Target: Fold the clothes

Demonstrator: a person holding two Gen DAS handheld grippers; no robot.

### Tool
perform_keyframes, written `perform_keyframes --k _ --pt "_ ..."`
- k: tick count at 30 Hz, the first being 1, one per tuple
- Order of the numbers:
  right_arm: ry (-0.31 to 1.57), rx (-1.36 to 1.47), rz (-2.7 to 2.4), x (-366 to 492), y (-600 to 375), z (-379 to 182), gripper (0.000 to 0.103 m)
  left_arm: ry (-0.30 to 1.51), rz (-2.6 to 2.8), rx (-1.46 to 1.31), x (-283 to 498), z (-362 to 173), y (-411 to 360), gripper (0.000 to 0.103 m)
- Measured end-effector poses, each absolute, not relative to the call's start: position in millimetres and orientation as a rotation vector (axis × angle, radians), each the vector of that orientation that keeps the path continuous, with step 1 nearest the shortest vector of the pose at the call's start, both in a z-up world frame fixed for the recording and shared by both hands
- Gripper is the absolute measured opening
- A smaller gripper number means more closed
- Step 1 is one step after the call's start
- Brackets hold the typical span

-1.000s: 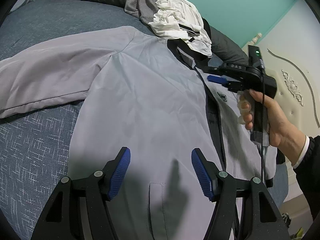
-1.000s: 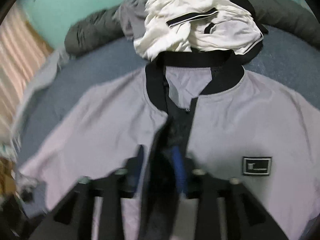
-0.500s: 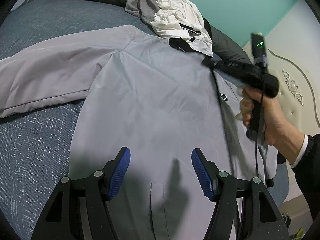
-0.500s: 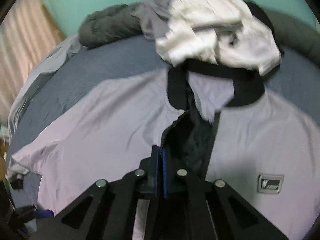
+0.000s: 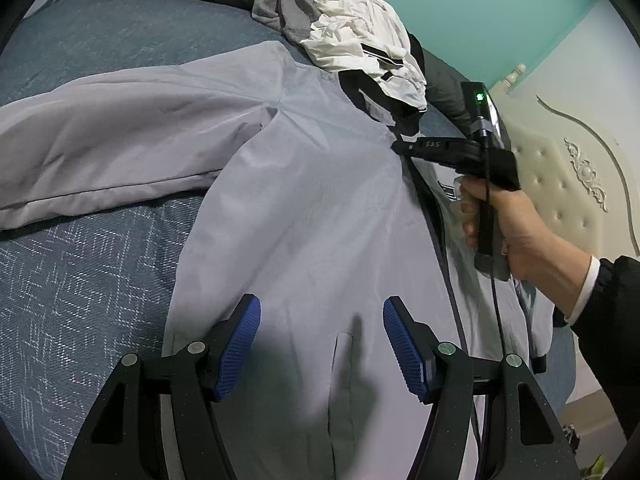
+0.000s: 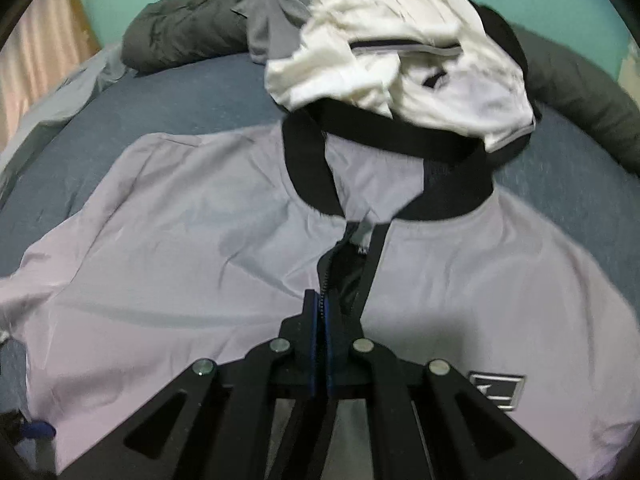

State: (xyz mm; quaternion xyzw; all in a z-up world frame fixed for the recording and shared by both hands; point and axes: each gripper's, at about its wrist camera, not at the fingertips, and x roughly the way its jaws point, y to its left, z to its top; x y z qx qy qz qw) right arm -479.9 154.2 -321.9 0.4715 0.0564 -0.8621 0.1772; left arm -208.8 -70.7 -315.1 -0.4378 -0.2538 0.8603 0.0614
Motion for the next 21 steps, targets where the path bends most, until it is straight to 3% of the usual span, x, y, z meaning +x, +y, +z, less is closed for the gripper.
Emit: perform_keyframes --k 6,8,11,21 --pt "0.139 1.343 -2.464 -478.3 154.2 -320.0 0.006 -0.816 2.602 -1.319 -205.9 -312.2 -79.8 0.068" --pt "0.079 1.299 -2.528 -471.3 166.5 -302.9 0.024 -0.838 2.6 -1.312 -204.5 -309.2 -82.6 0.068" --pt "-0.099 1.234 -2.517 -450.3 190.0 -282.2 0.028 -0.868 2.597 -1.306 -201.5 -306.0 -86.1 0.068" --pt "-0.467 1.202 -2.461 -307.2 268.2 -252.5 0.031 -0.833 2.615 -1.323 -175.7 -283.8 -78.8 0.068"
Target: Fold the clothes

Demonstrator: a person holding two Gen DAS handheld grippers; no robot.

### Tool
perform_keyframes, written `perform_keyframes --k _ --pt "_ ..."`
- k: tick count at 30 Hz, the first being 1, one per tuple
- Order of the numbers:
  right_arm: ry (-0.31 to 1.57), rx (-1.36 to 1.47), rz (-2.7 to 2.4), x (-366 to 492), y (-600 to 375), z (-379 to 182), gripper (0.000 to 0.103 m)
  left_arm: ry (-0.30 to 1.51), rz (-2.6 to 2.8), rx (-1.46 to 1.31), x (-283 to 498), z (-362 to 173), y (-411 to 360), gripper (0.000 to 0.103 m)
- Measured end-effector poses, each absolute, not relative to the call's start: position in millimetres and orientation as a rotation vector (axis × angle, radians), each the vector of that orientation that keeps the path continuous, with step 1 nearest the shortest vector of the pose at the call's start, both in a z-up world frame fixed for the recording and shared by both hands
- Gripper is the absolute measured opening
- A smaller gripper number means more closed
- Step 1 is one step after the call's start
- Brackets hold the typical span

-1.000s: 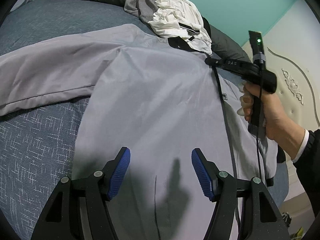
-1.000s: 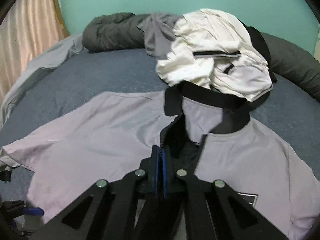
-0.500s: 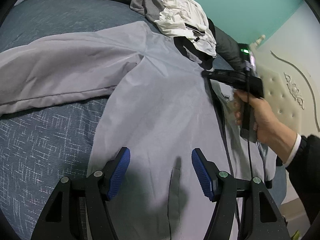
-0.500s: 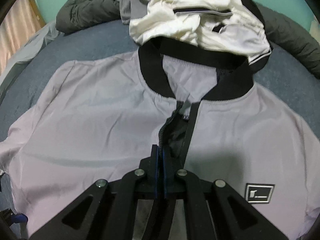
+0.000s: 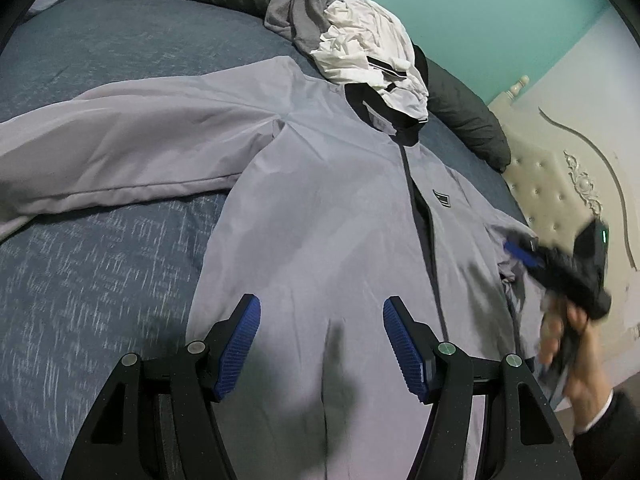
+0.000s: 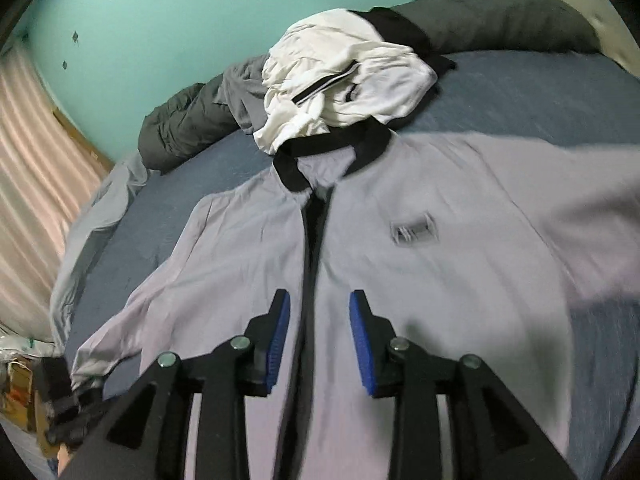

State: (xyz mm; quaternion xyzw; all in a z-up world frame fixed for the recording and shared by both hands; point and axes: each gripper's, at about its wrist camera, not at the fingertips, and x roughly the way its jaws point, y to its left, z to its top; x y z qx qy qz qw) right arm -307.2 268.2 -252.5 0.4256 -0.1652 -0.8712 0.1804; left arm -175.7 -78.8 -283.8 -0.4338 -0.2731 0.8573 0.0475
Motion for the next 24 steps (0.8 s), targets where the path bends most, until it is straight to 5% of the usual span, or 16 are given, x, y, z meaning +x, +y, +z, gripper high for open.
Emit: perform_keyframes --k 12,16,24 --pt "-0.59 1.368 -2.409 -166.6 352.2 -251.1 0.032 -0.681 2.512 -1.583 -77.0 -271.2 -88.3 0.068" --pt "-0.576 1.48 -2.383 -131.8 379.0 -258.0 0.053 -0.755 2.427 -1.674 -52.4 -292.1 -90.7 0.071" --pt "-0.656 1.608 -2.29 -80.3 397.6 -293.9 0.053 -0.82 2.348 -1.709 -32.3 -309.3 -75.0 0.071"
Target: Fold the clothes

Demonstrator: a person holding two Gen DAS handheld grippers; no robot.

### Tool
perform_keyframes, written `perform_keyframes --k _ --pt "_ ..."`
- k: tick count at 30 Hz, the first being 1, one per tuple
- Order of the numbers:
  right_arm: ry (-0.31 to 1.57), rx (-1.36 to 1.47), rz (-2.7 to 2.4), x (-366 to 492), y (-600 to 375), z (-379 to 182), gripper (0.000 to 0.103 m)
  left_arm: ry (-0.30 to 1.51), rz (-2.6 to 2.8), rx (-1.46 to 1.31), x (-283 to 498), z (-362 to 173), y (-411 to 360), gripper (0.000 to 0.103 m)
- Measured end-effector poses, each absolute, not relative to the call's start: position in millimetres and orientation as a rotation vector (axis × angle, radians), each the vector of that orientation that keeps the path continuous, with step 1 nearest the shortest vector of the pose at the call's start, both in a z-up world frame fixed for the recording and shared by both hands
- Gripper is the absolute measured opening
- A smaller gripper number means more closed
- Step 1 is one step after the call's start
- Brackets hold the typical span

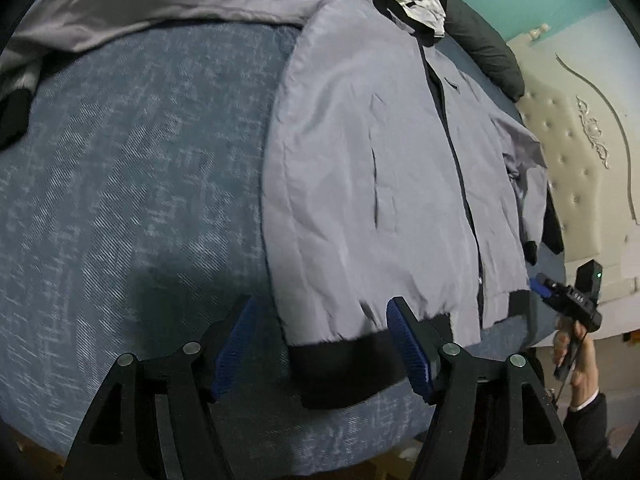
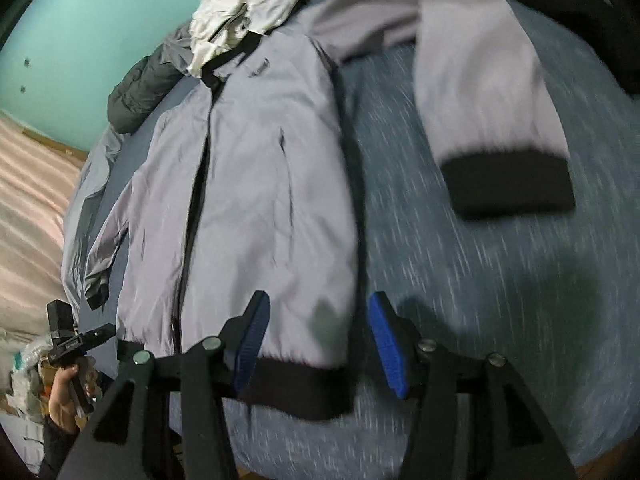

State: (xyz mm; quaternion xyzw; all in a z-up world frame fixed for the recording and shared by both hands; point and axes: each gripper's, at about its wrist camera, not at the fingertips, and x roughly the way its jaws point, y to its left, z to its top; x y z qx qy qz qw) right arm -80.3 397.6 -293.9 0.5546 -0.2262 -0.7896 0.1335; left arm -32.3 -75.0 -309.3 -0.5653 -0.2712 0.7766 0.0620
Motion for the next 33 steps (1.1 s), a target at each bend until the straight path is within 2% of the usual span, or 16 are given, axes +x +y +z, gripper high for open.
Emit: perform_keyframes --k 4,5,6,7,10,11,13,14,19,24,28,31,33 --pt "-0.646 1.616 -2.267 -65.8 392.1 -303.5 0.053 -0.869 2.299 -1.689 -28.4 -316.2 -71.1 0.07" --pt "-0.662 1.615 -2.254 -63.6 391.6 -306.4 0.053 -0.892 2.287 -1.688 -27.4 -319.0 -71.7 0.063" --pt "-0.686 1.616 -2.237 -62.5 391.7 -309.8 0.052 -0.897 2.289 -1.691 -25.9 -320.2 -71.6 0.049" --pt "-0.713 1.616 -2.218 -61.8 392.0 -313.3 0.052 -0.872 2.303 -1.694 -24.4 -319.7 -70.7 0.044" --pt "-0.725 1.635 -2.185 -59.0 389.5 -320.5 0.03 -0.839 2.305 -1.665 -20.4 -314.9 -67.6 0.028" --pt "-0.706 1.635 -2.186 -57.5 386.9 -320.6 0.021 -0.832 2.31 -1.653 -19.3 -311.5 -66.8 0.02" --pt "-0.663 1.63 -2.203 -55.1 382.9 -316.3 0.009 -0.814 2.325 -1.629 -16.2 -302.9 -66.5 0.017" --pt "-0.651 1.623 -2.208 -53.7 381.6 -312.8 0.007 -0.801 2.333 -1.62 -13.8 -297.7 -67.1 0.015" --pt "-0.564 1.612 -2.219 -40.7 380.2 -292.1 0.006 -0.726 2.362 -1.605 -1.3 -279.4 -67.5 0.014" --pt "-0.499 1.695 -2.193 -25.4 382.0 -299.6 0.006 -0.745 2.336 -1.666 2.8 -294.1 -71.5 0.014" --pt "-0.53 1.713 -2.184 -26.2 384.0 -306.5 0.006 -0.763 2.333 -1.693 1.5 -301.1 -74.8 0.016" --pt "-0.557 1.702 -2.165 -29.4 383.9 -304.5 0.009 -0.772 2.357 -1.692 0.7 -296.1 -76.7 0.032" --pt "-0.626 1.655 -2.19 -30.7 397.3 -295.8 0.017 -0.782 2.395 -1.671 2.7 -287.5 -78.7 0.05"
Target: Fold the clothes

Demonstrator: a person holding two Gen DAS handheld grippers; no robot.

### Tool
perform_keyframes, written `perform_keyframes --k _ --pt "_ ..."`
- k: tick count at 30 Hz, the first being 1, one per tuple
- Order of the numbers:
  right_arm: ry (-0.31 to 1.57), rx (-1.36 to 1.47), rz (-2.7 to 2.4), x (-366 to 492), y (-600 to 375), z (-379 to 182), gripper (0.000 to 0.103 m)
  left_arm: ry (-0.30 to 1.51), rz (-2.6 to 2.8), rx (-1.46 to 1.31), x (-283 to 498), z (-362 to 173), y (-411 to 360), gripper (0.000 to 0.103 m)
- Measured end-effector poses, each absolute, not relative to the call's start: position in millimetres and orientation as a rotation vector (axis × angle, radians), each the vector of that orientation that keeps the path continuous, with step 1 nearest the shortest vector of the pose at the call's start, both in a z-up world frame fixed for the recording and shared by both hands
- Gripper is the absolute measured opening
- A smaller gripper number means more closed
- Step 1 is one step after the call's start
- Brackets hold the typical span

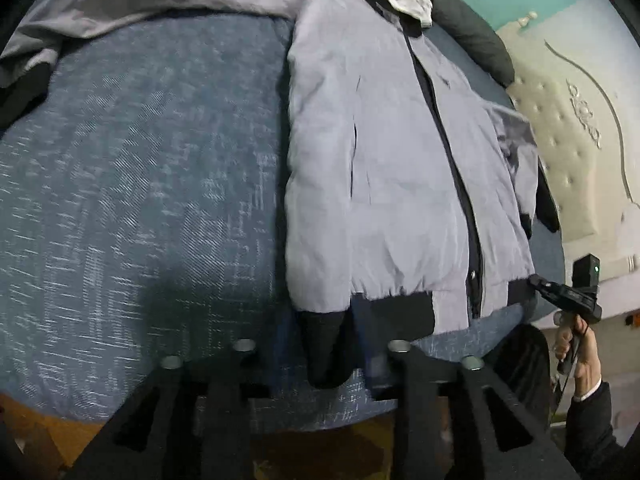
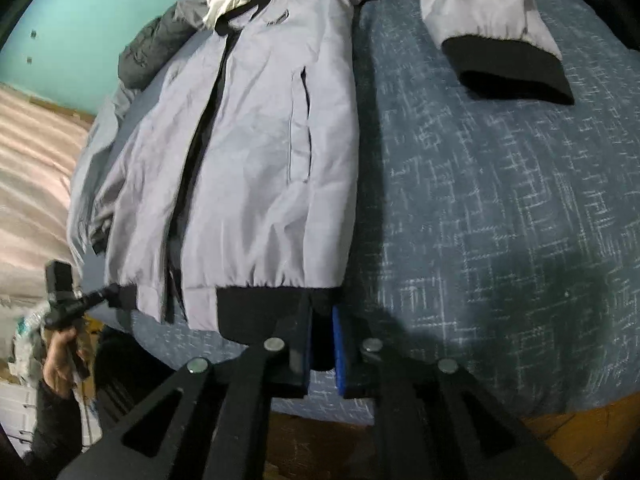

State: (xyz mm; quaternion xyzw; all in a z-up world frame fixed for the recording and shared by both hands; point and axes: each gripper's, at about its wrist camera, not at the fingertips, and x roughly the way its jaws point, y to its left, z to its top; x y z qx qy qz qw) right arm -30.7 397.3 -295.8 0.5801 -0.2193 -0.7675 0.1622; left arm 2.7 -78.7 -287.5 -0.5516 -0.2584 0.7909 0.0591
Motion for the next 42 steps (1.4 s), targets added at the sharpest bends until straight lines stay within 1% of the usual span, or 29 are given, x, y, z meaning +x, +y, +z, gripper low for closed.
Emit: perform_keyframes --k 1,2,3,7,10,12,13,14,16,24,27,30,31,33,35,36,39,40,42 --pt "-0.664 1.629 -2.204 -31.3 405.0 -291.0 0.027 -0.787 2.419 -1.652 3.4 -281.2 -81.3 0.052" --pt "-0.691 1.597 -2.235 -31.7 413.6 -284.3 0.042 -0.789 2.433 -1.638 3.0 -276.6 -82.8 0.052" --pt "-0.714 1.563 -2.278 -32.9 424.1 -276.4 0.045 -0.785 2.451 -1.626 2.9 -272.6 -82.6 0.052" --pt "-0.83 1.458 -2.464 -46.6 477.1 -250.0 0.045 -0.725 2.511 -1.585 -4.2 -255.1 -77.1 0.052" --pt "-0.924 1.453 -2.511 -59.3 500.6 -249.0 0.046 -0.7 2.543 -1.56 -11.1 -248.2 -67.5 0.054" --pt "-0.982 1.462 -2.533 -69.3 514.8 -250.3 0.051 -0.699 2.557 -1.549 -13.0 -244.9 -67.3 0.057" --pt "-1.006 1.469 -2.542 -75.3 519.0 -251.8 0.056 -0.699 2.563 -1.544 -13.9 -243.2 -67.1 0.058" --pt "-1.039 1.474 -2.545 -76.2 527.1 -255.1 0.057 -0.699 2.566 -1.54 -16.4 -242.3 -66.0 0.058" --pt "-1.112 1.498 -2.554 -80.9 529.8 -265.1 0.058 -0.7 2.569 -1.534 -22.2 -240.6 -63.3 0.059" --pt "-1.246 1.557 -2.519 -101.4 538.7 -298.3 0.058 -0.696 2.572 -1.522 -24.8 -231.9 -64.4 0.06" --pt "-1.283 1.563 -2.508 -103.6 539.3 -304.5 0.058 -0.693 2.57 -1.522 -25.8 -230.3 -62.6 0.06" --pt "-1.278 1.565 -2.514 -104.0 538.7 -307.5 0.058 -0.681 2.566 -1.528 -27.4 -230.6 -60.2 0.06" --pt "-1.27 1.564 -2.519 -104.1 538.3 -308.0 0.058 -0.678 2.565 -1.53 -27.9 -230.6 -59.5 0.06" --pt "-1.258 1.558 -2.528 -103.8 538.4 -308.6 0.052 -0.676 2.564 -1.53 -28.6 -230.1 -58.6 0.06" --pt "-1.259 1.548 -2.534 -102.8 539.9 -309.0 0.039 -0.682 2.561 -1.527 -29.2 -229.3 -57.6 0.06" --pt "-1.268 1.544 -2.534 -101.6 541.2 -309.5 0.037 -0.684 2.558 -1.524 -29.4 -228.8 -56.7 0.06" --pt "-1.288 1.536 -2.529 -99.2 542.9 -309.9 0.023 -0.678 2.555 -1.517 -29.9 -227.2 -54.6 0.06" --pt "-1.282 1.537 -2.532 -98.6 542.8 -309.2 0.015 -0.674 2.556 -1.515 -30.0 -226.7 -54.0 0.06" --pt "-1.288 1.513 -2.529 -97.8 543.2 -307.7 0.01 -0.678 2.556 -1.513 -29.7 -226.0 -54.2 0.06"
